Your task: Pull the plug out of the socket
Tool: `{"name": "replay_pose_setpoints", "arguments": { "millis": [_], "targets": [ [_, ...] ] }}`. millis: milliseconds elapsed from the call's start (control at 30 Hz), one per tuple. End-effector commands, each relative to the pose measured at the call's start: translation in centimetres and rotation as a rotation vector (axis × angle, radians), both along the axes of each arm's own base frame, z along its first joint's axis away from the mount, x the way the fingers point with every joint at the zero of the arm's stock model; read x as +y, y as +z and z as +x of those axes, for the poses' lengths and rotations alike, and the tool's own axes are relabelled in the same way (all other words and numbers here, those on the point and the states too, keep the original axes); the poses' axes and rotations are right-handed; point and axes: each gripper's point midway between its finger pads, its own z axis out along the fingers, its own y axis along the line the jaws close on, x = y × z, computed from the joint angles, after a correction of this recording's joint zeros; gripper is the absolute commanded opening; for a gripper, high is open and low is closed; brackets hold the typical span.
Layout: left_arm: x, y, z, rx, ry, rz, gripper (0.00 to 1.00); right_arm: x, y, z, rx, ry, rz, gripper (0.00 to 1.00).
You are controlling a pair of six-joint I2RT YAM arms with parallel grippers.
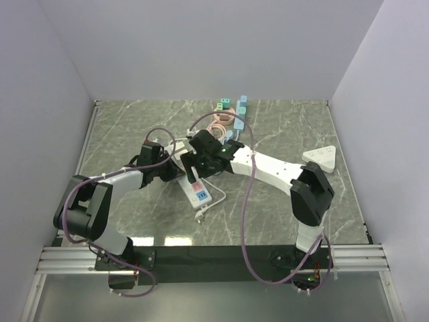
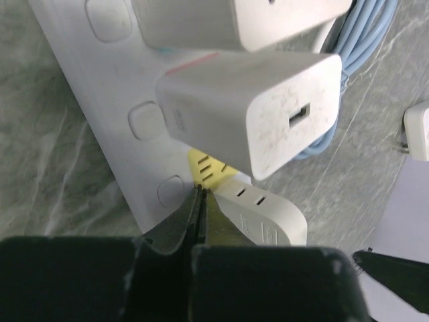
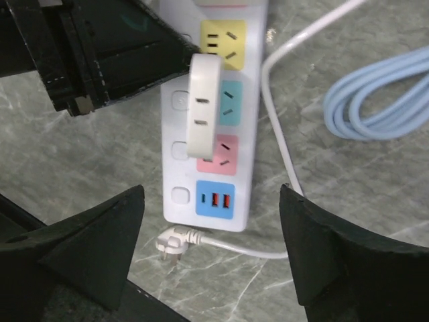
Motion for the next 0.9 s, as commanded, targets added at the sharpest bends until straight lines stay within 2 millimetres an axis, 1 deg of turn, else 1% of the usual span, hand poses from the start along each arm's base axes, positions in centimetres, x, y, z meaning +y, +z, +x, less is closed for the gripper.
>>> {"name": "replay_pose_setpoints", "arguments": {
  "millis": [0,33,133,167,200,233,300,333,400,433,500,533,600,633,667,700,733,767,800,833,867],
  "targets": [
    [0.4,-1.6,0.4,0.032,0.023,0.042,0.01,2.0,1.2,0.8,-0.026,0.071,0.029,0.86],
    [0.6,-2.0,0.4,0.041,0.027,0.054,0.01,2.4,0.8,1.1,-0.021,0.077,0.021,0.82],
    [1.0,-3.5,-0.4,0.082,0.033,0.075,0.01,3.3,-0.1,1.6,-0.013,0.093,0.018,0.78],
    [1.0,-3.6,-0.6,0.088,0.032,0.074,0.01,3.5,-0.2,1.8,-0.017,0.097,0.014,0.77],
    [1.0,-3.7,-0.7,0.09,0.031,0.073,0.01,3.6,-1.3,1.9,-0.005,0.097,-0.008,0.76],
    [1.0,-3.8,-0.8,0.094,0.031,0.072,0.01,3.9,-1.2,2.3,-0.012,0.097,-0.005,0.73],
    [1.2,-3.8,-1.2,0.094,0.032,0.073,0.01,3.9,-1.9,2.6,-0.01,0.096,-0.026,0.69],
    [1.3,-3.9,-1.3,0.095,0.032,0.077,0.01,4.0,-2.4,3.0,-0.007,0.092,-0.034,0.64],
    [1.4,-4.0,-1.5,0.098,0.033,0.082,0.01,4.1,-3.4,3.2,-0.002,0.095,-0.05,0.59],
    [1.5,-4.2,-1.8,0.104,0.03,0.085,0.01,4.1,-3.5,3.5,-0.001,0.091,-0.051,0.51],
    [1.4,-4.2,-1.9,0.106,0.026,0.081,0.01,4.0,-4.3,3.8,0.007,0.089,-0.066,0.44],
    [1.4,-4.3,-2.1,0.11,0.026,0.08,0.01,4.1,-4.3,3.8,0.007,0.091,-0.066,0.34],
    [1.5,-4.6,-2.4,0.117,0.028,0.082,0.01,3.8,-4.6,4.1,0.015,0.085,-0.072,0.22],
    [1.5,-4.7,-2.4,0.12,0.026,0.083,0.01,3.7,-4.5,4.1,0.013,0.084,-0.074,0.09],
    [1.6,-4.9,-2.7,0.126,0.023,0.087,0.01,3.6,-4.3,4.2,0.008,0.083,-0.073,0.01],
    [1.6,-5.0,-2.8,0.129,0.023,0.088,0.01,3.6,-3.2,4.2,-0.008,0.08,-0.058,0.0],
    [1.7,-5.2,-2.9,0.133,0.022,0.093,0.01,3.5,-2.7,4.4,-0.021,0.072,-0.051,0.0],
    [1.8,-5.3,-3.0,0.134,0.021,0.097,0.01,3.6,-1.8,4.4,-0.035,0.073,-0.035,0.0],
    [1.8,-5.5,-3.1,0.141,0.021,0.101,0.01,3.6,0.0,4.4,-0.057,0.067,-0.007,0.0],
    [1.9,-5.7,-3.2,0.143,0.019,0.108,0.01,3.6,1.3,4.6,-0.073,0.065,0.011,0.0],
    [2.0,-5.9,-3.4,0.15,0.017,0.113,0.01,3.2,2.4,4.9,-0.099,0.042,0.017,0.0]
  ]
}}
